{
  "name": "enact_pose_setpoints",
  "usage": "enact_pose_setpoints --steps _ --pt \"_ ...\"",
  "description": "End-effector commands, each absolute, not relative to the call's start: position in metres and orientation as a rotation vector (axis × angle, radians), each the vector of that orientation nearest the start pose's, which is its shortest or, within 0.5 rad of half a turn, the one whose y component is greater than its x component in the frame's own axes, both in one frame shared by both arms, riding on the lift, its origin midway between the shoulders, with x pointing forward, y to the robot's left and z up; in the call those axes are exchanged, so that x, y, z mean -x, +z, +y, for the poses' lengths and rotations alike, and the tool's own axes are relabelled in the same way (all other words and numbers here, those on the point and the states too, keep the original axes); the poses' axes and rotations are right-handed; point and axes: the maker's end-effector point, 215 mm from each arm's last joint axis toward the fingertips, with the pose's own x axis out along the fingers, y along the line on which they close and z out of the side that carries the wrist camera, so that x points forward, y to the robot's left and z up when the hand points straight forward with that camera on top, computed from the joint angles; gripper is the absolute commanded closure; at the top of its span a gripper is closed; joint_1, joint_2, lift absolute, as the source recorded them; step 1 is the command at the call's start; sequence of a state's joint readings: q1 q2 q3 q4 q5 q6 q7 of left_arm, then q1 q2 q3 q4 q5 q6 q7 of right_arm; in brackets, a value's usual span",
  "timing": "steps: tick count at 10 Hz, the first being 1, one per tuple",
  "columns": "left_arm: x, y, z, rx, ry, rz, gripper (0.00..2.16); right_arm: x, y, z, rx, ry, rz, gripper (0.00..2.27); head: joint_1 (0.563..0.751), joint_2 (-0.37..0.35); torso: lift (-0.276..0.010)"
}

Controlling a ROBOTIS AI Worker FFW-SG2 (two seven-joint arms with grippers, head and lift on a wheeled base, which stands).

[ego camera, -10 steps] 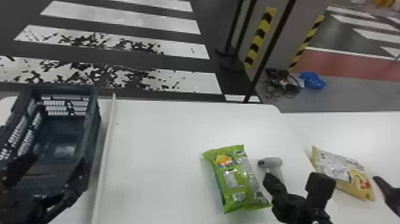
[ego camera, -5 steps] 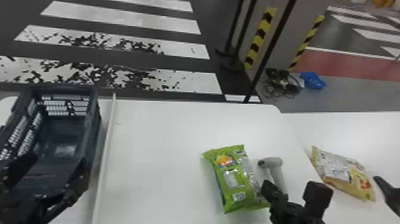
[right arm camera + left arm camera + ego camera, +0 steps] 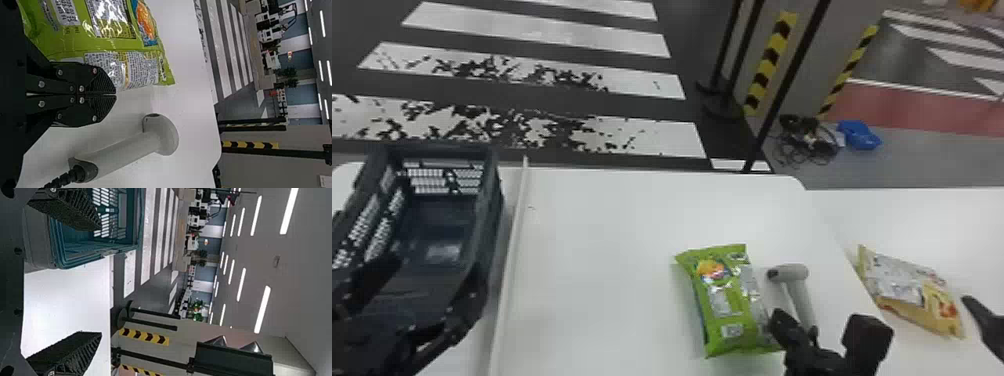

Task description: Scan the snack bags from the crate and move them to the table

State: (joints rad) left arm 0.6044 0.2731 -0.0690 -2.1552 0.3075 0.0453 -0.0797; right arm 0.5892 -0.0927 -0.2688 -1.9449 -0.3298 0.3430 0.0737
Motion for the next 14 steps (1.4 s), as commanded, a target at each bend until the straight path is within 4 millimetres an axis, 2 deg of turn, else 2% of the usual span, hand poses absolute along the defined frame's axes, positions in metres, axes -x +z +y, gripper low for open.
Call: enact_pose_setpoints --steps 1,4,5,7,8,10,12,13,14 --pt "-0.407 -0.340 0.182 0.121 -0.285 0.102 0.04 -0.363 -0.503 -0.356 -0.183 -0.130 0.501 2.25 0.695 -0.257 -0.095" --pt "-0.406 -0.340 0.180 0.123 -0.288 0.101 0.04 -0.367 -0.491 -0.357 -0.179 -0.132 0.475 2.25 0.695 -0.252 -0.095" --pt "-0.405 -0.337 0.181 0.122 -0.287 0.096 0.04 -0.375 -0.474 -0.357 -0.170 -0.116 0.445 2.25 0.695 -0.253 -0.095" --pt "-0.404 -0.336 0.179 0.125 -0.289 0.095 0.04 -0.390 -0.435 -0.334 -0.167 -0.039 0.377 2.25 0.695 -0.245 -0.095" --pt "-0.403 -0.335 0.178 0.128 -0.291 0.094 0.04 -0.393 -0.429 -0.317 -0.169 -0.003 0.367 2.25 0.695 -0.229 -0.095" --pt "-0.401 -0.332 0.179 0.128 -0.289 0.091 0.04 -0.394 -0.433 -0.296 -0.160 0.033 0.375 2.25 0.695 -0.195 -0.095" --pt "-0.399 -0.333 0.178 0.130 -0.289 0.091 0.04 -0.388 -0.449 -0.292 -0.149 0.035 0.398 2.25 0.695 -0.167 -0.095" --pt "-0.397 -0.334 0.177 0.130 -0.293 0.095 0.04 -0.386 -0.453 -0.299 -0.146 0.023 0.407 1.83 0.695 -0.164 -0.095" --pt "-0.396 -0.334 0.178 0.130 -0.292 0.094 0.04 -0.386 -0.451 -0.311 -0.136 0.004 0.398 0.15 0.695 -0.166 -0.095"
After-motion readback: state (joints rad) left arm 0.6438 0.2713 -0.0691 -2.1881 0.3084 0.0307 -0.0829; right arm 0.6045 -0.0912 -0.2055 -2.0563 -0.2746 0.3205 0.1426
